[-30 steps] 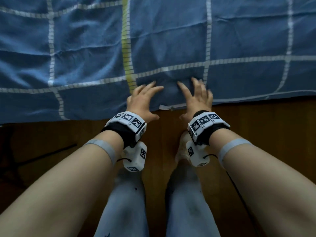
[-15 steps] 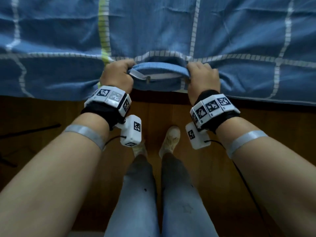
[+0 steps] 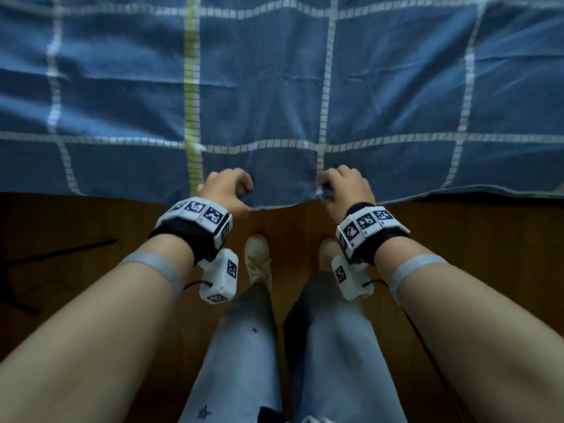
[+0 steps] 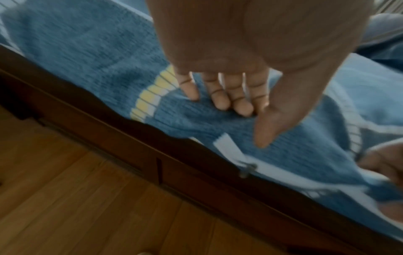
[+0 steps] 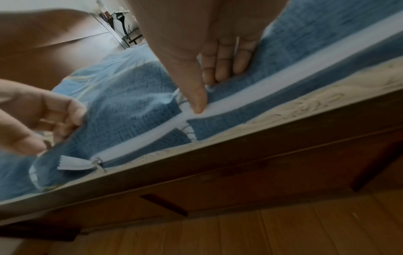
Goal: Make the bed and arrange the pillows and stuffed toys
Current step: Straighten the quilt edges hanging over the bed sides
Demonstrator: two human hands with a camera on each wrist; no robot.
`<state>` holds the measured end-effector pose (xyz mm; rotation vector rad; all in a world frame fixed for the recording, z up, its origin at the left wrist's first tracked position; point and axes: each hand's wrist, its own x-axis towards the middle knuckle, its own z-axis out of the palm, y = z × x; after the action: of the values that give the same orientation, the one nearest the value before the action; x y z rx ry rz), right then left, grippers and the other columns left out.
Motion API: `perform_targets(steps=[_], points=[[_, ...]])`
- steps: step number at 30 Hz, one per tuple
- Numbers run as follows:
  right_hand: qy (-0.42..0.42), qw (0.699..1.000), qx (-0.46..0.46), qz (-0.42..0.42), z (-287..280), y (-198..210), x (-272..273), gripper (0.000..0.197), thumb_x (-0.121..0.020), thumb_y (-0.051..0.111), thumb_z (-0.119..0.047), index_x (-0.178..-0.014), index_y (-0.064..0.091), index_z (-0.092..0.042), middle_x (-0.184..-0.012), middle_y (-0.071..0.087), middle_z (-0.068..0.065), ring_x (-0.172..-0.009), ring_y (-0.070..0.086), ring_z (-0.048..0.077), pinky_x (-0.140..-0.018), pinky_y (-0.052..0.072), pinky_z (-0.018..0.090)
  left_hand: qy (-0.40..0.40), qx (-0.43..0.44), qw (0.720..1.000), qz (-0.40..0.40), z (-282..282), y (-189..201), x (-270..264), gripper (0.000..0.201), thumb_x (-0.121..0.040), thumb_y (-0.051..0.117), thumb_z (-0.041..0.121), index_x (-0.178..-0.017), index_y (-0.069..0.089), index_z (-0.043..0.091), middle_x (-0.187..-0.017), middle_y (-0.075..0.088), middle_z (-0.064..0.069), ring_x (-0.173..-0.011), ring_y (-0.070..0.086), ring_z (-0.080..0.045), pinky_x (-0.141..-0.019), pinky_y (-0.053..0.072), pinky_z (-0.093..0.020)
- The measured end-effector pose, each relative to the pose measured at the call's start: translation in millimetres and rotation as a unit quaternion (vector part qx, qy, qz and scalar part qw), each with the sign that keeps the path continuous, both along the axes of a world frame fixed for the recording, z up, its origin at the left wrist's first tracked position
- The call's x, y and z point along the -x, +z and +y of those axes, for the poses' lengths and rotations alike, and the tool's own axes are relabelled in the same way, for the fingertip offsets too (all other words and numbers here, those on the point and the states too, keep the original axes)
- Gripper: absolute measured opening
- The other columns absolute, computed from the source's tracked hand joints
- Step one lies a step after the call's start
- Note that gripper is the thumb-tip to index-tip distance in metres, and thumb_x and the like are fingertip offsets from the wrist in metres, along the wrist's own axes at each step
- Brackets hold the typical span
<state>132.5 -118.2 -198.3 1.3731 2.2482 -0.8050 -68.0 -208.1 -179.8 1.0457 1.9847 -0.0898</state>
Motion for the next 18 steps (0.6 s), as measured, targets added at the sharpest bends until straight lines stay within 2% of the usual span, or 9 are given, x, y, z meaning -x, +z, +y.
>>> perform_targets(steps=[2, 4, 5, 7, 10, 13, 14, 16, 18], points=[[-0.005, 1.000, -0.013, 0.010, 0, -1, -17, 0.034, -0.087, 0.057, -0.015, -0.120, 0.052, -0.019, -0.123, 0.049, 0.006, -0.115, 0.044, 0.028, -0.095, 0.036, 0.038, -0.026, -0.024, 0.999, -0.037, 6, 3, -21, 0.035, -0.067, 0.072, 0.015, -0.088, 0.053, 0.034, -0.089, 0.050, 0.010, -0.102, 0.052, -0.021, -0.094, 0.043, -0.041], [0.001, 1.000, -0.007, 0.018, 4, -3, -35, 0.036, -0.088, 0.054, -0.014, -0.123, 0.050, -0.021, -0.125, 0.047, 0.004, -0.117, 0.042, 0.027, -0.098, 0.034, 0.037, -0.041, -0.076, 0.994, -0.067, 21, 3, -51, 0.034, -0.066, 0.072, 0.014, -0.094, 0.060, 0.028, -0.090, 0.051, 0.008, -0.097, 0.054, -0.022, -0.090, 0.046, -0.044], [0.011, 1.000, -0.004, 0.023, 7, -4, -45, 0.038, -0.088, 0.053, -0.014, -0.125, 0.048, -0.022, -0.127, 0.045, 0.004, -0.119, 0.040, 0.026, -0.099, 0.032, 0.037, -0.039, -0.102, 0.991, -0.073, 30, 2, -68, 0.037, -0.065, 0.072, 0.013, -0.098, 0.062, 0.024, -0.094, 0.054, 0.004, -0.098, 0.054, -0.023, -0.090, 0.047, -0.044], [0.041, 0.998, -0.007, 0.037, 16, -4, -65, 0.047, -0.087, 0.054, -0.014, -0.131, 0.043, -0.024, -0.134, 0.039, 0.004, -0.124, 0.034, 0.026, -0.103, 0.027, 0.036, -0.020, -0.150, 0.986, -0.065, 50, -4, -105, 0.050, -0.062, 0.074, 0.013, -0.110, 0.062, 0.021, -0.112, 0.055, -0.002, -0.108, 0.052, -0.024, -0.096, 0.044, -0.042], [0.050, 0.996, -0.041, 0.056, 41, -3, -105, 0.071, -0.079, 0.061, -0.012, -0.140, 0.031, -0.031, -0.146, 0.018, 0.005, -0.132, 0.011, 0.025, -0.110, 0.009, 0.036, 0.002, -0.151, 0.988, -0.041, 78, -14, -158, 0.079, -0.059, 0.079, 0.020, -0.132, 0.049, 0.029, -0.144, 0.036, 0.000, -0.131, 0.034, -0.025, -0.110, 0.032, -0.040], [0.015, 0.997, -0.074, -0.002, 78, -3, -150, 0.095, -0.070, 0.063, -0.004, -0.144, 0.016, -0.040, -0.149, -0.002, 0.004, -0.134, -0.008, 0.021, -0.110, -0.006, 0.037, 0.010, -0.064, 0.998, 0.018, 98, -22, -197, 0.101, -0.055, 0.084, 0.028, -0.140, 0.030, 0.042, -0.155, 0.011, 0.001, -0.141, 0.012, -0.028, -0.117, 0.018, -0.043], [0.005, 0.997, -0.074, -0.030, 90, -3, -163, 0.100, -0.069, 0.063, -0.002, -0.144, 0.011, -0.042, -0.151, -0.004, 0.005, -0.137, -0.009, 0.023, -0.112, -0.007, 0.039, 0.022, -0.049, 0.998, 0.040, 102, -24, -206, 0.101, -0.056, 0.083, 0.029, -0.140, 0.028, 0.044, -0.155, 0.008, 0.001, -0.141, 0.009, -0.029, -0.117, 0.014, -0.046], [0.006, 0.994, -0.086, -0.068, 108, -6, -185, 0.106, -0.068, 0.064, 0.000, -0.144, 0.004, -0.043, -0.151, -0.005, 0.005, -0.139, -0.007, 0.026, -0.114, -0.004, 0.044, 0.048, -0.055, 0.994, 0.085, 108, -26, -217, 0.088, -0.064, 0.075, 0.029, -0.137, 0.029, 0.043, -0.153, 0.009, -0.001, -0.141, 0.010, -0.031, -0.116, 0.011, -0.047], [0.025, 0.991, -0.109, -0.067, 119, -10, -198, 0.101, -0.071, 0.067, -0.008, -0.144, 0.006, -0.042, -0.150, -0.002, 0.006, -0.139, -0.002, 0.027, -0.113, -0.001, 0.044, 0.055, -0.071, 0.987, 0.136, 114, -28, -220, 0.072, -0.072, 0.065, 0.021, -0.133, 0.034, 0.042, -0.150, 0.017, -0.002, -0.137, 0.017, -0.032, -0.114, 0.016, -0.047]])
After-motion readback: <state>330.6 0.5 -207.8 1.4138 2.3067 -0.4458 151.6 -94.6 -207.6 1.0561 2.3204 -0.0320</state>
